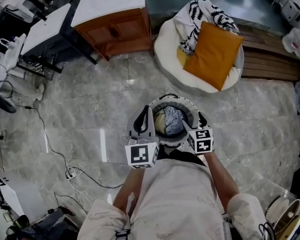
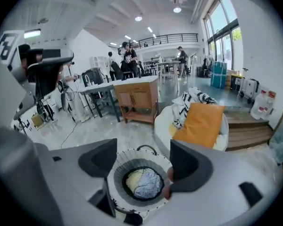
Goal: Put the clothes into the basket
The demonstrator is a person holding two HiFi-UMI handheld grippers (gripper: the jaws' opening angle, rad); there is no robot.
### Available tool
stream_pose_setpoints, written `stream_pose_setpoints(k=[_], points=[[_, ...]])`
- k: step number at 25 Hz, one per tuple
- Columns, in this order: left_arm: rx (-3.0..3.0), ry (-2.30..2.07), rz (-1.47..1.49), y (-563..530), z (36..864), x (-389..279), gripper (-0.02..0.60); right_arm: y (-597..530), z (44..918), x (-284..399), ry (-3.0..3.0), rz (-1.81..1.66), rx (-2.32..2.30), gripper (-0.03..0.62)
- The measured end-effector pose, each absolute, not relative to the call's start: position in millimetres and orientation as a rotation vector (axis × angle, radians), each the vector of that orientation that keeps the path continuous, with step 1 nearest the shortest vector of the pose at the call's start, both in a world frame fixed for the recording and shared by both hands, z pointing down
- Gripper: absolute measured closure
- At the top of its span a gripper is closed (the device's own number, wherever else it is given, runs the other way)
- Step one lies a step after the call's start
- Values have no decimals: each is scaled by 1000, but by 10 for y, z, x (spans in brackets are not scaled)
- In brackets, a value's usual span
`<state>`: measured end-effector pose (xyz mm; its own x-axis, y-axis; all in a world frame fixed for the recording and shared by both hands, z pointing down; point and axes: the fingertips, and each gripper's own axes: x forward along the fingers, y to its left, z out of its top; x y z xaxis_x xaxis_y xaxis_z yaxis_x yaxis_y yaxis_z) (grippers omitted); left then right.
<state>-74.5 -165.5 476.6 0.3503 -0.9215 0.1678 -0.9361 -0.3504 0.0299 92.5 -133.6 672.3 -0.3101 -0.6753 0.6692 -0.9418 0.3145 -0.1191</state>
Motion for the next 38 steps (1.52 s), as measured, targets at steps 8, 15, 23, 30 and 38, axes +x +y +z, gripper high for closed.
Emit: stream_pose_setpoints(k=[8,15,23,30,38], points=[[2488,-1812,142,-1639,4453,-836,574,-1743,5517,1304,-2241,456,1653,261],[2487,-1889,57,-1620,4075,-931,574,-1884,4466,1505,-2353,180,1839,261],[2506,-1958,-27,-1634,3632,-1027,574,-1837,3600,1511,-2528,26,1936,256],[2521,-2003,-62,-1635,3449,-1064,574,-1771,3297,1558,-2548,-106,1998,256],[2530,-2004,-76,-1654,3418,-1036,574,-1766,3254,1546,-2546,-97,1991,301]])
